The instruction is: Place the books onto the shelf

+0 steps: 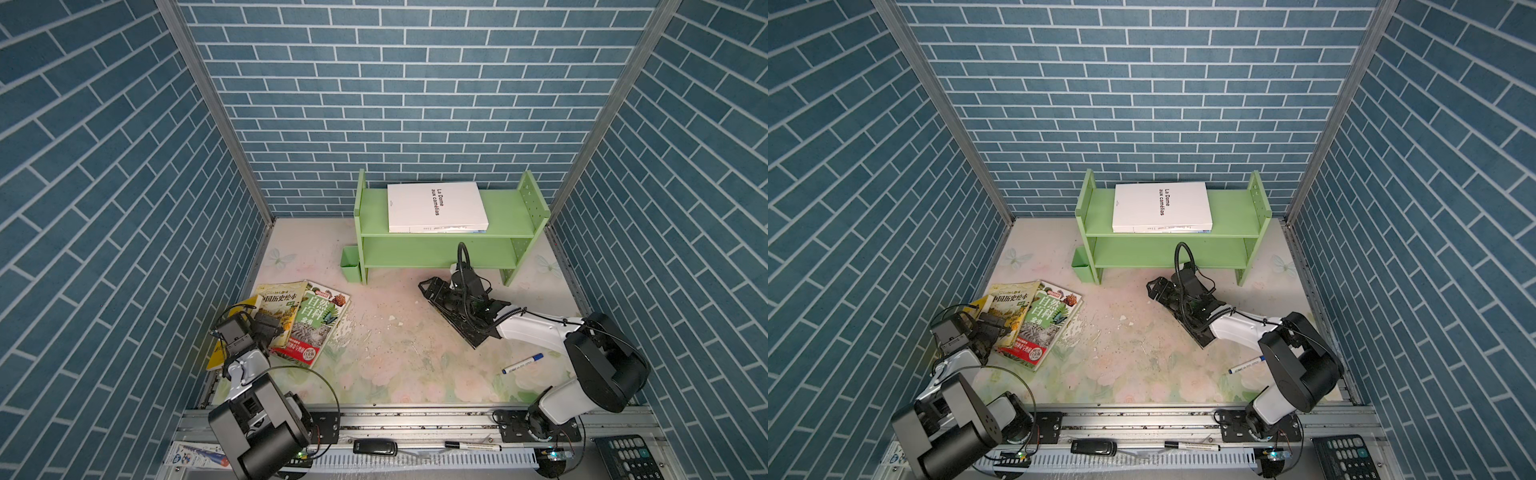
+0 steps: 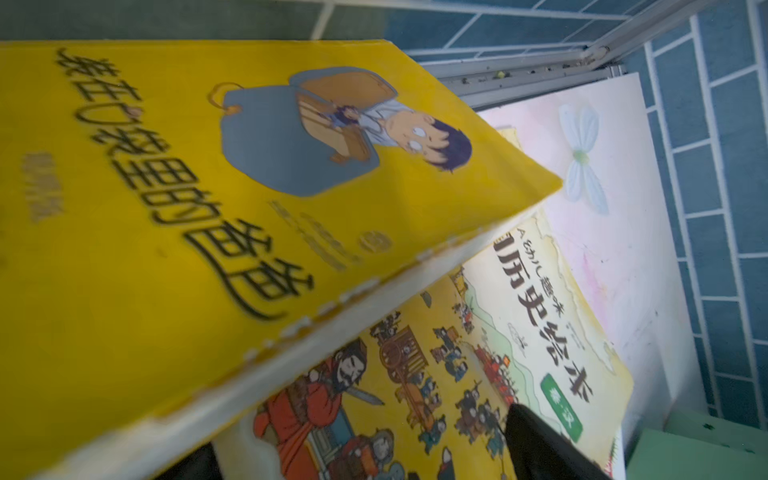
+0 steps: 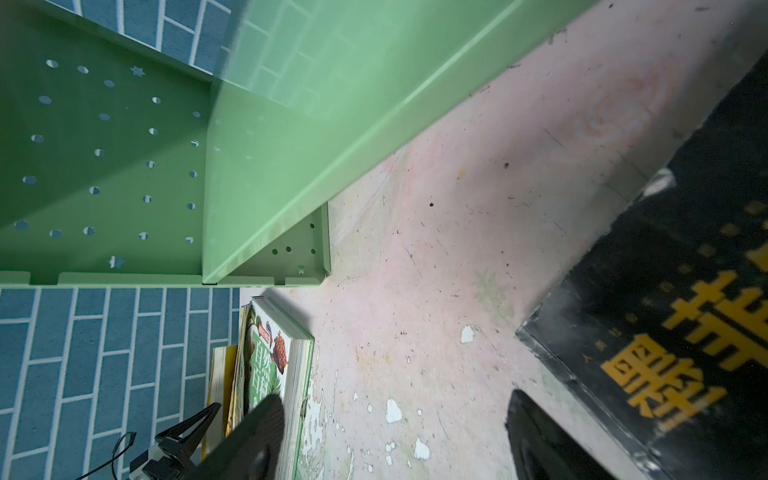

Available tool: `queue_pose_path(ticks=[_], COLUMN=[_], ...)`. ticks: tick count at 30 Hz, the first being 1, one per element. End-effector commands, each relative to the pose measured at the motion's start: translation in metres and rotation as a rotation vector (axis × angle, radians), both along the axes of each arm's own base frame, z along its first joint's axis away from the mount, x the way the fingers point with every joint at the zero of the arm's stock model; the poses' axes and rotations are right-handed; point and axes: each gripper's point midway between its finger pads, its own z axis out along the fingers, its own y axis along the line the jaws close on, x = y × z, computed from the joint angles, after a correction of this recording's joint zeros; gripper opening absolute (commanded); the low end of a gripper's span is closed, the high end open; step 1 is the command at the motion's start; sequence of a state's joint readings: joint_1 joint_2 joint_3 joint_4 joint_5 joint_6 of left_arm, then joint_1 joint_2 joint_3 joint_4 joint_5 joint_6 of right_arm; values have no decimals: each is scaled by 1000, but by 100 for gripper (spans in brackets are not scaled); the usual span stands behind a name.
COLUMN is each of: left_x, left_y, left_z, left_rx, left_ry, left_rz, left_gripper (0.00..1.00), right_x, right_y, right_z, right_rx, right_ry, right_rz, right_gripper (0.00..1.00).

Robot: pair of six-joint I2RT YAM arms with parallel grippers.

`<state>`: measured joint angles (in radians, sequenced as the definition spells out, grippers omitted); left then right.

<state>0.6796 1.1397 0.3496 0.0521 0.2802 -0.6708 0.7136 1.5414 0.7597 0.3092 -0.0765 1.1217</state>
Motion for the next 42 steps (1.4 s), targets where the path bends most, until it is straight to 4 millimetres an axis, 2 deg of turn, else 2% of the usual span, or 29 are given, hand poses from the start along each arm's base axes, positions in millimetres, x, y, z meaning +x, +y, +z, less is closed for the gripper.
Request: queue_pose_path(ticks=[1, 6, 10, 16, 20, 23, 25, 28, 31, 34, 37, 42], left_x=[29, 35, 32, 25, 19, 4, -6, -10, -2, 14, 40, 100], left_y=[-8, -20, -34, -84, -136, -168, -172, -171, -169, -168, -169, -175], left_z=[21, 28, 27, 22, 27, 30, 32, 47, 62, 76, 97, 120], left_rx=[22, 6, -23, -69, -90, -113, -108, -93, -81, -65, -49, 62], left_ry=[-158, -225, -233, -183, -154, -116, -90, -107, -123, -130, -166, -182], left_rz=[-149, -208, -237, -363, -509, -601, -607, -600, -601, -627, -666, -750], left_gripper=[100, 100, 100, 100, 100, 100, 100, 100, 100, 100, 100, 100], right_x=[5, 6, 10, 16, 16, 13, 11, 9, 7, 6, 4, 4], right_y=[6, 5, 13, 25, 24, 21, 19, 17, 15, 12, 10, 10], right_z=[3, 0, 2, 8, 3, -2, -4, -6, -6, -6, -6, -6], right_rx=[7, -21, -63, -66, -68, -72, -74, -76, -78, -80, -82, -78], right_ry=[15, 25, 22, 5, 7, 14, 16, 21, 24, 23, 22, 28], right_rz=[-6, -8, 34, 78, 79, 74, 72, 73, 71, 64, 58, 53], right_gripper=[84, 84, 84, 84, 84, 84, 84, 84, 84, 84, 84, 84])
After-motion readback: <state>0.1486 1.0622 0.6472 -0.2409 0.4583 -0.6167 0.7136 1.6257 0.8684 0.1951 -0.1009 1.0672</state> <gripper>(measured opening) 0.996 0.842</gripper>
